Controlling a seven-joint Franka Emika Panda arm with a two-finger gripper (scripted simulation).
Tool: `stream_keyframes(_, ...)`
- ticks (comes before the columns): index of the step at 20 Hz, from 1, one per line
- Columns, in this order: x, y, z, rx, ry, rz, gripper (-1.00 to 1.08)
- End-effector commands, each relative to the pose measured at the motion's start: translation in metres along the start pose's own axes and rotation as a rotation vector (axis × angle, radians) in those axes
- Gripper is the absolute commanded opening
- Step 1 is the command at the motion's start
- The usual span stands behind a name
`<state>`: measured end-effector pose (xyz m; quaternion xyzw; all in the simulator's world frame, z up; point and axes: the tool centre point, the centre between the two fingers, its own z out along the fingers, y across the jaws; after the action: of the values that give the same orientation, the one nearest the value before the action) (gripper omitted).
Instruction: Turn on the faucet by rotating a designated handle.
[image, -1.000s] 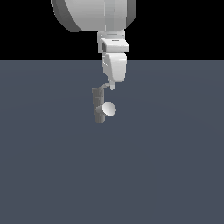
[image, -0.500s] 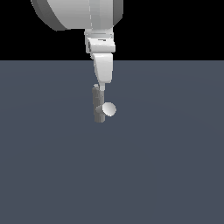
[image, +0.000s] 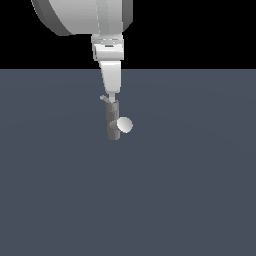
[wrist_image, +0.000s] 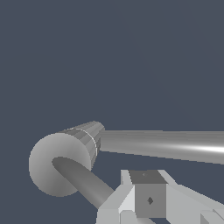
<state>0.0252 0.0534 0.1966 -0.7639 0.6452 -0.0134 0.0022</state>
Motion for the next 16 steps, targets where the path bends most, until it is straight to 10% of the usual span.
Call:
stream_keyframes(1, -0.043, -0.006, 0.008, -0.009, -0.013, -0.053, -1.00)
stream_keyframes(9, -0.077, -0.019, 0.013, -0.019, -0.018, -0.069, -1.00)
stream_keyframes(10, -0.021, -0.021, 0.000, -0.002, 0.004, 0.009, -1.00)
stream_keyframes(16, -0.035, -0.037, 0.003, -0.006, -0.001, -0.009, -1.00)
